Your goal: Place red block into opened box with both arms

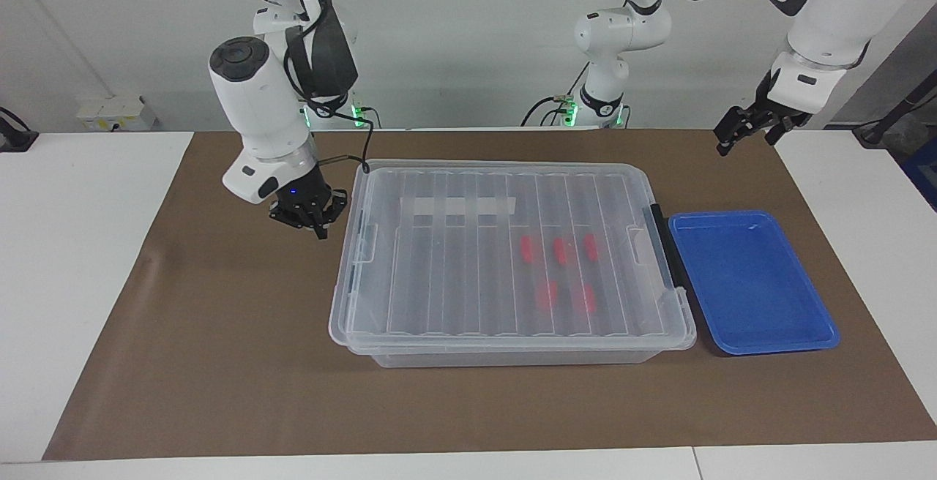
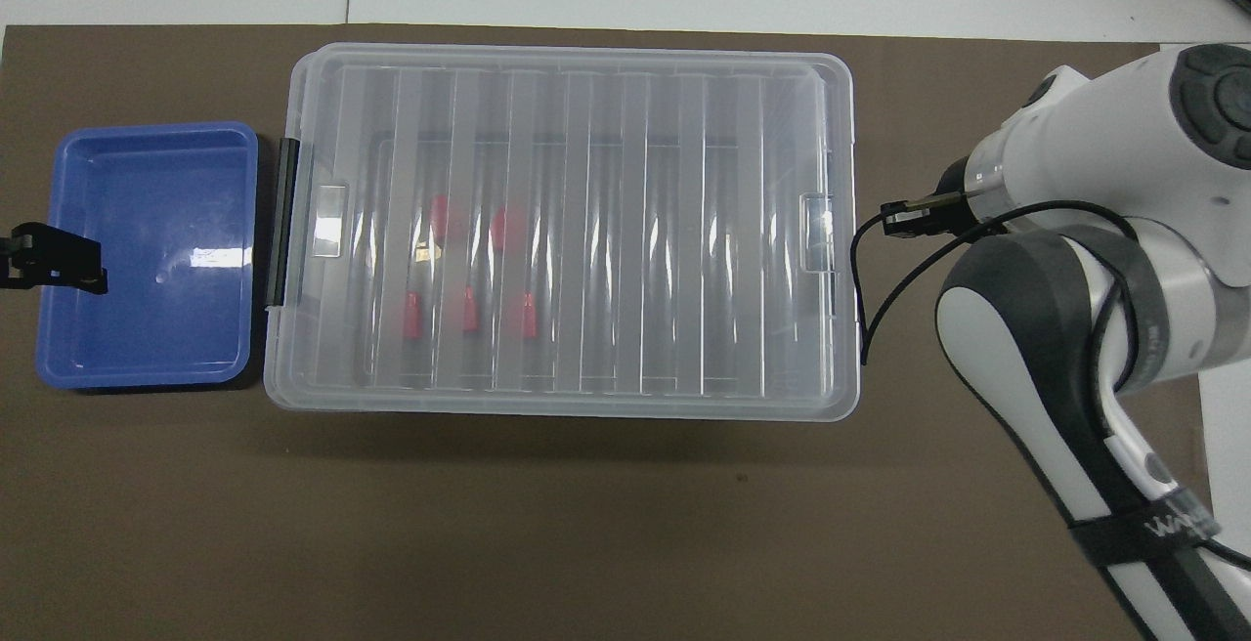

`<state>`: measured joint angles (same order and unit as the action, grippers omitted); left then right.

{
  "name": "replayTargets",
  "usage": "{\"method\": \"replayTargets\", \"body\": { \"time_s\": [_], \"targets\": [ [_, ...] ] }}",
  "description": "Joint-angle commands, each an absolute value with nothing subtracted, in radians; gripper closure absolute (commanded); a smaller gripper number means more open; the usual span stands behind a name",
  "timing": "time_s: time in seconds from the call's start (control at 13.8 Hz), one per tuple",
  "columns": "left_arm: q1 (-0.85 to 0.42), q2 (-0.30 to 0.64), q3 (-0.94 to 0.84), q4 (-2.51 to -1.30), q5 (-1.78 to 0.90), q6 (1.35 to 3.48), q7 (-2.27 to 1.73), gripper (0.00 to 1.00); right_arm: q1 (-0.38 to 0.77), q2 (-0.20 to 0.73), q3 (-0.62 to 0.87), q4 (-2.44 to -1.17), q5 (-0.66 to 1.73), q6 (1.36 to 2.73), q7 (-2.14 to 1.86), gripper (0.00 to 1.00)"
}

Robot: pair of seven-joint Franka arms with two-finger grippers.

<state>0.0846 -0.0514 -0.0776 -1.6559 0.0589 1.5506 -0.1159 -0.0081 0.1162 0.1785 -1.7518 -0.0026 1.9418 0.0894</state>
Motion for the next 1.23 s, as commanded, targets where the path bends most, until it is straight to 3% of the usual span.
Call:
{"method": "replayTargets", "body": {
  "time_s": [0.0, 0.07, 0.43, 0.65, 1.16],
  "targets": [
    [0.097, -0.064, -0.083, -1.666, 0.048, 1.539, -0.106, 0.0, -0.014, 0.072, 0.118, -1.766, 0.02, 1.905, 0.172, 0.16],
    [0.097, -0.066, -0.083, -1.666, 0.048, 1.539, -0.106, 0.0, -0.012, 0.065, 0.097, -1.764, 0.02, 1.905, 0.201, 0.0],
    [0.097, -0.064, -0.083, -1.666, 0.048, 1.539, -0.106, 0.0, -0.003, 0.005, 0.019, -1.734, 0.018, 1.833, 0.235, 0.0],
    [0.097, -0.066, -0.083, -1.666, 0.048, 1.539, -0.106, 0.0, -0.006, 0.009, 0.002, -1.628, 0.011, 1.699, 0.235, 0.0],
    [0.097, -0.064, -0.083, -1.666, 0.048, 1.539, -0.107, 0.0, -0.005, 0.002, -0.009, -1.566, 0.0, 1.58, 0.224, 0.0]
  ]
}}
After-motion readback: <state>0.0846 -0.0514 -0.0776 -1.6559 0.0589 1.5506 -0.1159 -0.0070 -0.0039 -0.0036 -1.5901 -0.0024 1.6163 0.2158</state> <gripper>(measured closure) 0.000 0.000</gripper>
